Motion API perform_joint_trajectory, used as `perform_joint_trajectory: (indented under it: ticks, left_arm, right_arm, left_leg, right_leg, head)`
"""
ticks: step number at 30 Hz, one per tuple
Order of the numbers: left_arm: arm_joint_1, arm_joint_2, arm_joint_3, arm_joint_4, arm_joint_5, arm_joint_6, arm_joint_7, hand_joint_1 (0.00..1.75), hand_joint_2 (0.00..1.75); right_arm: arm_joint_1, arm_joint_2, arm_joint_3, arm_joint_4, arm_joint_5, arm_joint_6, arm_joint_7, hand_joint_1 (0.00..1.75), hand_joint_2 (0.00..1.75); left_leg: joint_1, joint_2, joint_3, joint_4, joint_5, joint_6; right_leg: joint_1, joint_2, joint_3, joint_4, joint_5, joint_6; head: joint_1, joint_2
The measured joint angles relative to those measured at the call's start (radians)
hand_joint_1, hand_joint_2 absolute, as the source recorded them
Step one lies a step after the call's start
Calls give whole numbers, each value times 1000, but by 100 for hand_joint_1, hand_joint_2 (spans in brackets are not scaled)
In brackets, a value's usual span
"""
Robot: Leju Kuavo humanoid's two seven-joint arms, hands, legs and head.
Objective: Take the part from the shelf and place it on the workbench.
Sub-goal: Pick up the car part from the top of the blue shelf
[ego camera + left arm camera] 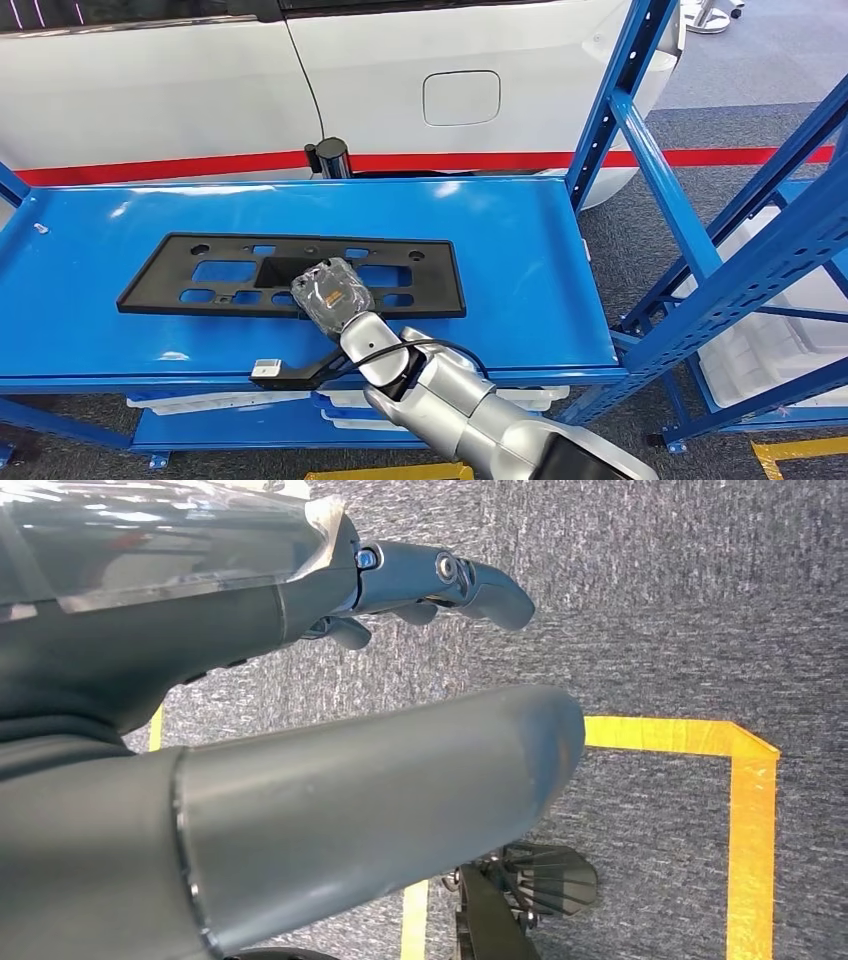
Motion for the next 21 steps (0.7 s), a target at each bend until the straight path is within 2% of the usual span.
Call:
perform_joint_trajectory:
  ticks: [8, 12, 21]
  left_arm:
    - [0, -1, 16, 0, 1, 1, -3, 0, 0]
    - [1, -2, 26, 0, 0, 2, -6, 0, 175]
    - [2, -2, 36, 0, -18, -9, -23, 0, 175]
  right_arm:
    - [9, -36, -53, -170, 28, -47, 25, 175, 175]
    - [33, -69, -95, -324, 63, -63, 35, 175, 175]
    - [104, -144, -198, -692, 123, -134, 24, 175, 175]
  left_leg:
    - [0, 0, -1, 0, 0, 0]
    - [0, 0, -2, 0, 0, 0]
    - [0, 0, -3, 0, -1, 1]
  right_leg:
    - [0, 0, -1, 0, 0, 0]
    - [0, 0, -2, 0, 0, 0]
    - [0, 0, -3, 0, 0, 0]
  head:
    - [0, 0]
    - [0, 0]
    - [0, 0]
